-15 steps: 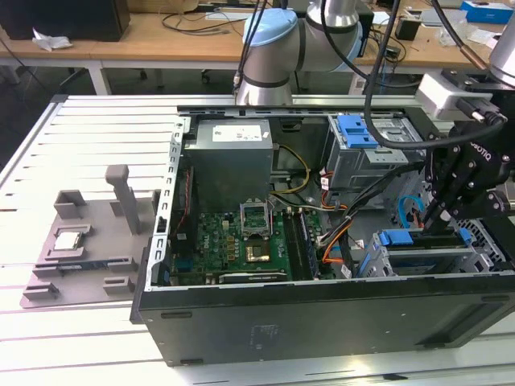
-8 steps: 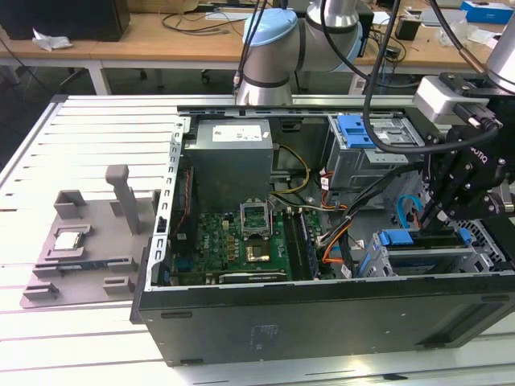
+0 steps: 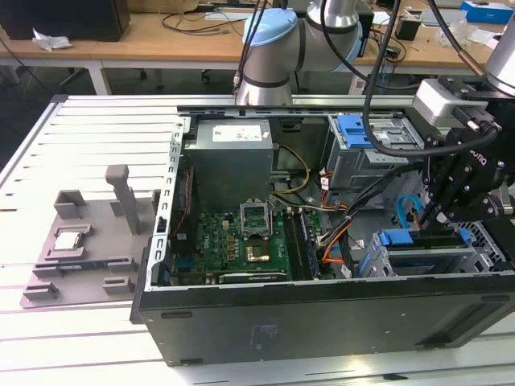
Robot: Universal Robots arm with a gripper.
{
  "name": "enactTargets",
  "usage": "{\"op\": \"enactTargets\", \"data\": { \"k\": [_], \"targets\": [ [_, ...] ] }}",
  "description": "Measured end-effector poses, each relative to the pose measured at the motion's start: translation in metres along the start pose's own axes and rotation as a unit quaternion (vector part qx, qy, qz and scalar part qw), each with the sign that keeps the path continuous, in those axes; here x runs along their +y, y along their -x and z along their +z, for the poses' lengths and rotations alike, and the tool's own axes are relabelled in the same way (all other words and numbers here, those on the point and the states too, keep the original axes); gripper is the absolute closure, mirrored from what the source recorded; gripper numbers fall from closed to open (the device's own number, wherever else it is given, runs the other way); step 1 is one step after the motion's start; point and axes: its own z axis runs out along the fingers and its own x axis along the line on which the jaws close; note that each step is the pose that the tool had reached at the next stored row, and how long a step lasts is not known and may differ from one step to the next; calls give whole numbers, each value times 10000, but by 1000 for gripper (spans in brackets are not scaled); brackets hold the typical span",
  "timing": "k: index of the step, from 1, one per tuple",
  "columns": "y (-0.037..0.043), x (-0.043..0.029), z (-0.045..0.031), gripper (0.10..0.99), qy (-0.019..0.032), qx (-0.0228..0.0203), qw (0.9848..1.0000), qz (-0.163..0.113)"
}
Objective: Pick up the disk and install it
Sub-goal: 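Insert the second disk wire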
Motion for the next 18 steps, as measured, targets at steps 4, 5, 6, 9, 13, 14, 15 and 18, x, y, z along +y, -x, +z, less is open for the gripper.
{"op": "enactTargets", "data": {
  "k": [4,5,6,9,13,14,15,18],
  "targets": [
    [2,31,15,925,0,-1,10000,-1],
    [2,40,16,925,1,-2,10000,-1],
    [3,47,16,925,0,-2,10000,-1],
    [4,88,19,925,-8,-2,10000,0],
    [4,100,4,925,-15,-7,10000,0],
    [3,97,-12,925,-15,-7,10000,0],
    [2,92,-31,925,-15,-3,10000,0],
    [-2,66,-53,925,-10,-4,10000,0]
  ]
}}
